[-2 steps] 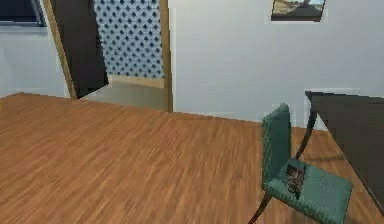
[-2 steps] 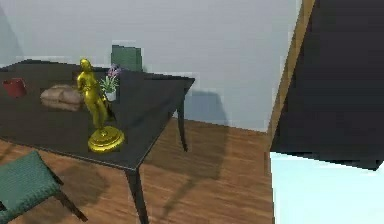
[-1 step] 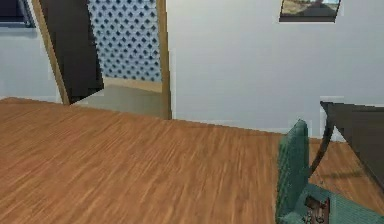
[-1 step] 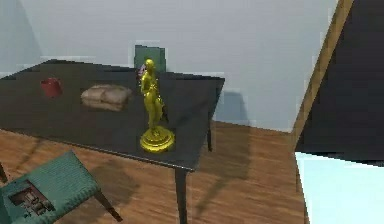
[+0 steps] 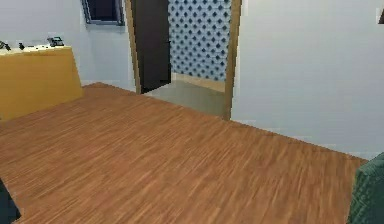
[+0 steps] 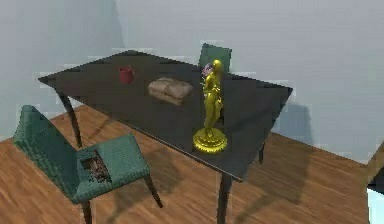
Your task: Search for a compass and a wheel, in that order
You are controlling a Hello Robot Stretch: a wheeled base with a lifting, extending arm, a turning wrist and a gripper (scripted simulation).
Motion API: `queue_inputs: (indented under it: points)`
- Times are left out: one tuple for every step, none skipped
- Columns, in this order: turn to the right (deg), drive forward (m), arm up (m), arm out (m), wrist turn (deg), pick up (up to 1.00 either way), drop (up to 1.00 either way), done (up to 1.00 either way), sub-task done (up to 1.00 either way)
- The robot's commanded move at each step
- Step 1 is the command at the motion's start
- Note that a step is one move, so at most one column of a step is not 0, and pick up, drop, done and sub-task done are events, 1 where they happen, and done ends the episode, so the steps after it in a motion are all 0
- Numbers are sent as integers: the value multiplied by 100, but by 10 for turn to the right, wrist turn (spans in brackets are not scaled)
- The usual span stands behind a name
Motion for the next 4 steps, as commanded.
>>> queue_inputs:
  points:
    - [0,100,0,0,0,0,0,0,0]
    - [0,100,0,0,0,0,0,0,0]
    - [-30,0,0,0,0,0,0,0,0]
    - [0,85,0,0,0,0,0,0,0]
